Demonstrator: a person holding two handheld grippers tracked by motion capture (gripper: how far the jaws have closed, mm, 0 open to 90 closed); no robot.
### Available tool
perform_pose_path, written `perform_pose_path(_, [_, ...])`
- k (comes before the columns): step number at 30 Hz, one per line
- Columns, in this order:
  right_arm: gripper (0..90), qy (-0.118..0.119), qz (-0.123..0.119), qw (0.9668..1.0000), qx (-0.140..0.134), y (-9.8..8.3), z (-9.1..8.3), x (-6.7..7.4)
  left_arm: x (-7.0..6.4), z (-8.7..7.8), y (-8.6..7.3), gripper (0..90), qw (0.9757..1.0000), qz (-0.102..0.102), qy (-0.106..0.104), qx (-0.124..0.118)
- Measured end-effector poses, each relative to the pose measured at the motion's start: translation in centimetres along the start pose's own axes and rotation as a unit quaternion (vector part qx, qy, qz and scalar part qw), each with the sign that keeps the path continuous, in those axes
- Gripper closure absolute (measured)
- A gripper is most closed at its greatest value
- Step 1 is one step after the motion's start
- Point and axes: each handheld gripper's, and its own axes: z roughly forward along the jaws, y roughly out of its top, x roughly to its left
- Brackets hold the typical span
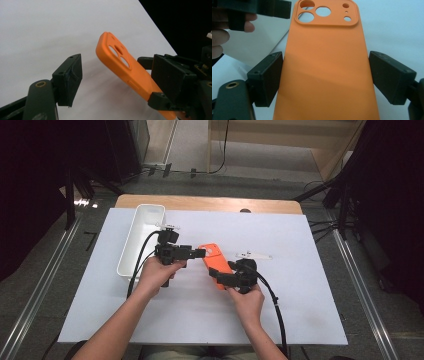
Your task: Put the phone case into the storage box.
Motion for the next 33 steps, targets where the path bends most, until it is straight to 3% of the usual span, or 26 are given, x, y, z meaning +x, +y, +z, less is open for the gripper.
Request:
perform_pose_path(3, [14.6,-0.001,-0.002,1.0000,-0.001,-0.3,0.2,0.1,0.0,0.1,0.1,26.4,1.0000,-0.004,0.004,0.001])
perform_pose_path(11, [14.6,0.000,0.024,0.9992,-0.033,-1.0,0.9,0.3,0.3,0.6,0.4,26.4,0.9997,-0.018,0.015,-0.002])
perform_pose_path(15, [14.6,0.004,0.044,0.9981,-0.041,-1.3,1.2,0.6,0.5,0.9,0.5,26.4,0.9995,-0.014,0.027,0.002])
perform_pose_path(20, [14.6,-0.002,0.046,0.9977,-0.049,-1.5,1.6,0.8,0.6,1.3,0.6,26.5,0.9992,-0.025,0.032,-0.004])
perform_pose_path(26, [14.6,-0.002,0.064,0.9958,-0.066,-1.8,1.9,1.0,0.4,1.6,0.7,26.5,0.9986,-0.018,0.049,-0.005])
perform_pose_path(33, [14.5,-0.005,0.076,0.9939,-0.079,-2.2,2.3,1.0,0.3,1.9,0.9,26.5,0.9983,-0.032,0.048,-0.009])
